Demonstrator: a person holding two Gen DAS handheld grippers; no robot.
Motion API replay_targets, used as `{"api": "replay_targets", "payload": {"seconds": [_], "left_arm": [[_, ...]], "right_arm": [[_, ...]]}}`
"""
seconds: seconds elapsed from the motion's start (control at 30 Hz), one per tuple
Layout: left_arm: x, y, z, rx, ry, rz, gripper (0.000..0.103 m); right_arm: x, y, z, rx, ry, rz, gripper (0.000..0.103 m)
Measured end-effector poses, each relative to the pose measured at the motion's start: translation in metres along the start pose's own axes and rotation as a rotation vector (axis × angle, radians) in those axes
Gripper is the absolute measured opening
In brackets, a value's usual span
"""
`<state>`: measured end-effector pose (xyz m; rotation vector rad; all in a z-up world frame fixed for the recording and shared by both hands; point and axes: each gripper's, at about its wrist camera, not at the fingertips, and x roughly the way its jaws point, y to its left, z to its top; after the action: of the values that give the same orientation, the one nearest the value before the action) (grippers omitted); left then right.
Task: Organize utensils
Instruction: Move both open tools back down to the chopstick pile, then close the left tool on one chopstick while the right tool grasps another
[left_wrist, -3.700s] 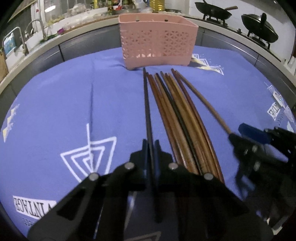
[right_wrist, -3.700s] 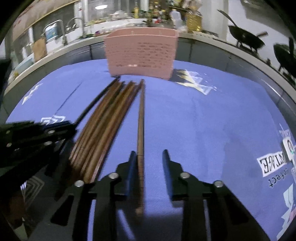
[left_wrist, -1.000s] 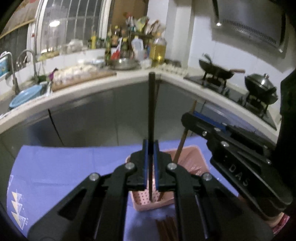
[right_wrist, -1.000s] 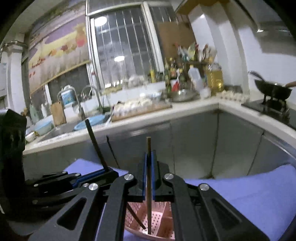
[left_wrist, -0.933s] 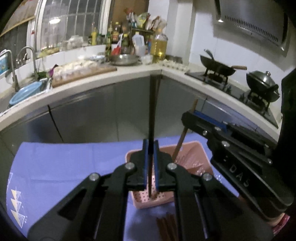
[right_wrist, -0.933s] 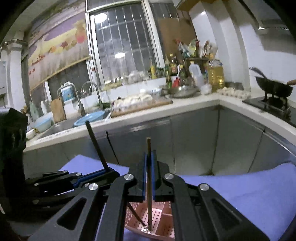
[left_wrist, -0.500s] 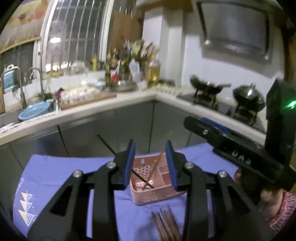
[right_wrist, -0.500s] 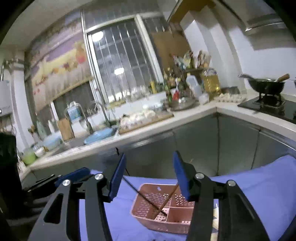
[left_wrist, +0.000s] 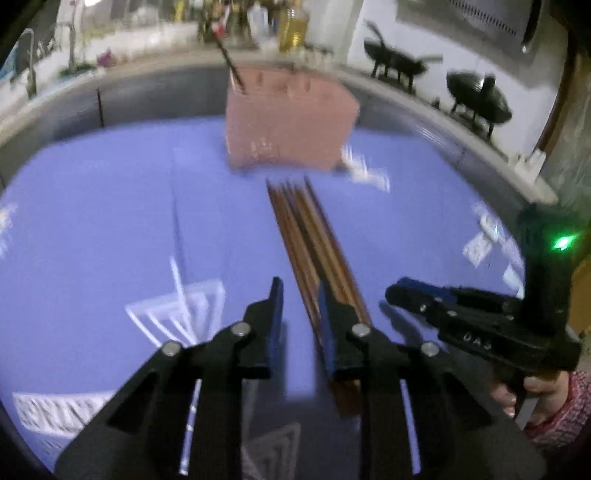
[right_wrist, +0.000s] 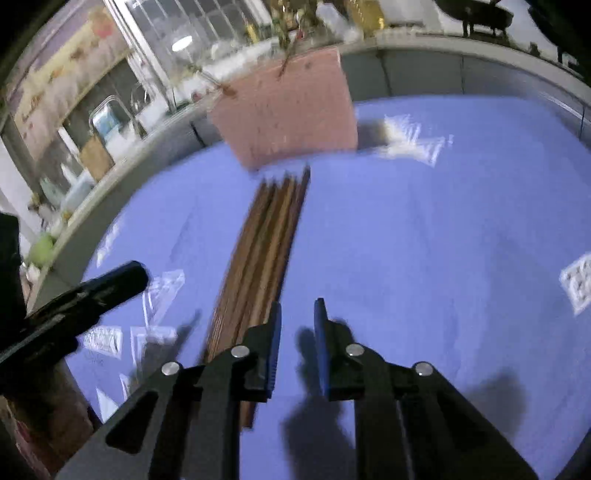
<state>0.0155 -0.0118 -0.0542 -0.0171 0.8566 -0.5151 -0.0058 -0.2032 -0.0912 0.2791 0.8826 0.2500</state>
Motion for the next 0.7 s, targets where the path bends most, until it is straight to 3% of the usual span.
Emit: {"api": "replay_targets", "payload": {"seconds": [0.13,0.33,0.7], "left_arm": [[0.014,-0.008,-0.009,-0.004,0.044,-0.015,0.018],[0.035,-0.013,-0.014,0.011,0.100,0.048,0.018],[0.049,-0.025,-0.003,0.058,0.096,0.153,0.018]], "right_arm": [[0.001,0.012,-0.004,-0.052,0.017,0.013,0.019],[0.012,0.032,-0.006,-0.145,0.042,-0.022,0.019],[0.015,0.042,-0.009,-0.228,0.037,-0.092,0.019]]}}
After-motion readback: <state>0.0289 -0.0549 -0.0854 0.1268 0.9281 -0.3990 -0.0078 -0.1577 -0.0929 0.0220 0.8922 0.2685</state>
